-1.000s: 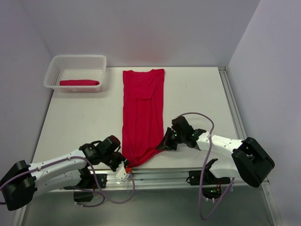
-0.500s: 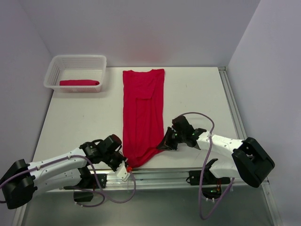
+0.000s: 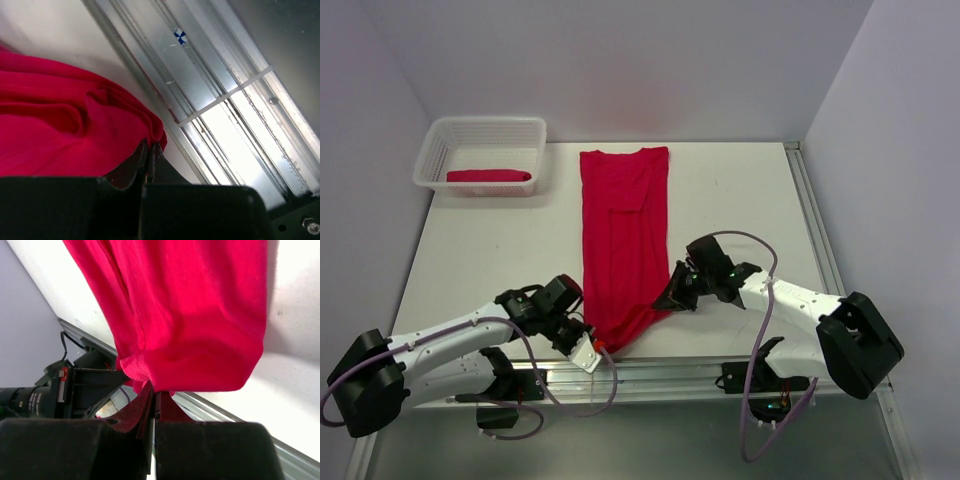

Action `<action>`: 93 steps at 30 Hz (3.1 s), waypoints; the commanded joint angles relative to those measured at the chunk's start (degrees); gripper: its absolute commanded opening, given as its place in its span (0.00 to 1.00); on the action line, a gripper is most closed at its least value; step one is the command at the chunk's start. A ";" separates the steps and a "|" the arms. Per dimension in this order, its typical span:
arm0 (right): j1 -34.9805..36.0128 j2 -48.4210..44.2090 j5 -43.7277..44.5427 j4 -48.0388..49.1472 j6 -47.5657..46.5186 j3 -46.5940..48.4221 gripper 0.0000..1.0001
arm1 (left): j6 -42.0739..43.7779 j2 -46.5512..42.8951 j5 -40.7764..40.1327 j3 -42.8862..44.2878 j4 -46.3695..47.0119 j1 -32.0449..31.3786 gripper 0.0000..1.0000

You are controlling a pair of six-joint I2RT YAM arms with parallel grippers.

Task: Roll the t-shirts
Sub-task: Fold the tshirt

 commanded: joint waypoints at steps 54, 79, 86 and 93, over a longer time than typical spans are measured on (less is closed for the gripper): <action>-11.58 13.39 -7.80 -2.01 -11.50 12.41 0.00 | 20.21 33.84 7.85 30.15 -20.74 25.57 0.00; -12.28 21.31 -9.47 1.77 -13.87 15.67 0.00 | 20.21 39.39 6.09 33.14 -17.92 27.07 0.01; -12.45 17.70 -8.77 0.72 -14.58 16.28 0.18 | 21.26 35.79 6.45 33.84 -18.02 27.68 0.47; -12.98 16.74 -8.60 3.09 -13.70 15.84 0.55 | 19.77 35.78 6.71 36.56 -18.27 28.47 0.52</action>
